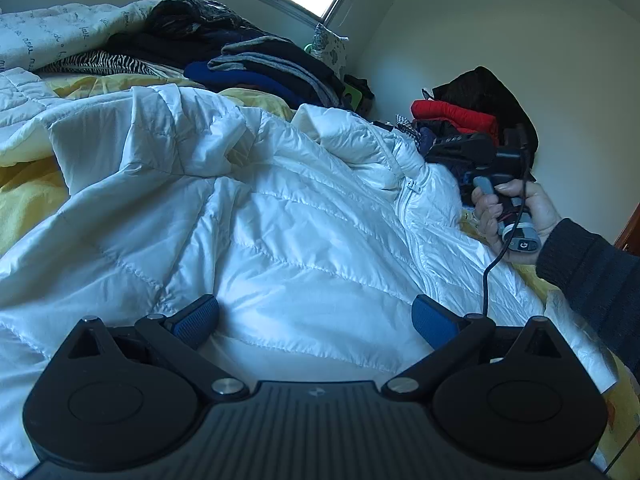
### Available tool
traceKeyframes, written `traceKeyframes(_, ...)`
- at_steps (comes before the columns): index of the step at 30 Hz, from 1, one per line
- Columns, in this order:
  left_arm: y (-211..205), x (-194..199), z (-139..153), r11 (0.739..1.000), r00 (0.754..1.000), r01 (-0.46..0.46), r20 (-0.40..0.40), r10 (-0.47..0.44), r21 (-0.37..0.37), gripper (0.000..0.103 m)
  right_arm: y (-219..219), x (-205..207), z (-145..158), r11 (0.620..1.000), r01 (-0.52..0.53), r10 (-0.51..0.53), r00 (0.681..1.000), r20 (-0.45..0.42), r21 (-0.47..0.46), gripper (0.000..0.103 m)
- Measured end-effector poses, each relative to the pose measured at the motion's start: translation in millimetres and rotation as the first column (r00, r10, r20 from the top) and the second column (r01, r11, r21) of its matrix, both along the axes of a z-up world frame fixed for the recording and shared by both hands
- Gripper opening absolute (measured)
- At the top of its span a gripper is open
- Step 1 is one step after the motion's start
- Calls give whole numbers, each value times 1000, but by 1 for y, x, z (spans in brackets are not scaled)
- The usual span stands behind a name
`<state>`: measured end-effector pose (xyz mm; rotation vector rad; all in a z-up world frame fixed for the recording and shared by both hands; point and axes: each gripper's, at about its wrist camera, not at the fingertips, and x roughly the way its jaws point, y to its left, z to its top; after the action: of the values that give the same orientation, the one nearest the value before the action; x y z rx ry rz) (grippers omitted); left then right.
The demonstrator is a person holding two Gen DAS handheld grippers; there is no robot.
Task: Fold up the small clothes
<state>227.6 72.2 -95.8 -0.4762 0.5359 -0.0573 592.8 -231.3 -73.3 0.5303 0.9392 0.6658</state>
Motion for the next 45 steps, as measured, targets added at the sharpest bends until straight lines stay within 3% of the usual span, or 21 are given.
traceKeyframes(3,1,0,0,1000,1000,0,2,0,-7,103,-1,-23,30,1000,-10,8,993,114,10,22)
traceKeyframes(6,1,-1,0,1000,1000,0,2,0,-9,103,6,-70,74,994,-80,99,946,308,-74,22)
traceKeyframes(8,2,-1,0,1000,1000,0,3,0,-12,103,12,-116,100,975,-122,195,875,443,-188,22)
traceKeyframes(10,2,-1,0,1000,1000,-1,4,1,-14,103,20,-170,116,933,-131,308,777,550,-336,24)
traceKeyframes(12,2,0,0,1000,1000,-1,4,1,-15,103,26,-226,118,874,-131,420,687,593,-468,36)
traceKeyframes(13,3,0,0,1000,1000,-2,4,2,-16,103,26,-251,113,840,-135,472,660,584,-526,51)
traceKeyframes(14,3,0,0,1000,1000,-2,4,2,-16,103,26,-271,106,805,-142,514,652,557,-577,80)
traceKeyframes(15,3,0,0,1000,1000,-2,3,2,-16,103,24,-289,97,780,-134,530,662,531,-611,99)
traceKeyframes(16,2,0,1,1000,1000,-2,3,2,-15,103,19,-307,87,767,-122,531,673,515,-630,102)
traceKeyframes(18,2,0,1,1000,1000,-2,3,2,-15,103,7,-336,70,749,-133,533,701,473,-649,94)
traceKeyframes(19,2,0,0,1000,1000,-2,3,2,-16,103,-2,-348,64,753,-127,508,737,447,-646,94)
traceKeyframes(20,2,0,0,1000,1000,-2,3,2,-15,103,-6,-358,60,767,-107,465,772,434,-632,94)
traceKeyframes(23,2,1,1,1000,1000,-3,-1,3,-6,103,-45,-398,55,866,-63,282,881,380,-496,95)
traceKeyframes(28,0,-1,2,1000,1000,-4,-6,4,2,103,-117,-460,54,980,87,-34,961,276,-181,101)
traceKeyframes(31,0,-15,9,1000,1000,-3,-28,2,-26,103,-148,-481,42,977,198,-180,961,209,-73,102)
traceKeyframes(33,0,-30,17,993,999,22,-30,-26,-114,103,-163,-490,35,963,267,-255,948,192,-36,102)
traceKeyframes(37,5,-40,35,941,999,19,-29,-31,-337,103,-175,-500,17,937,346,-333,926,176,-43,102)
traceKeyframes(39,4,-31,38,917,998,-8,-58,-16,-400,103,-168,-498,12,938,340,-322,927,191,-72,102)
traceKeyframes(45,-20,17,25,937,972,-55,-234,-29,-345,103,-134,-494,4,951,273,-219,927,306,-147,102)
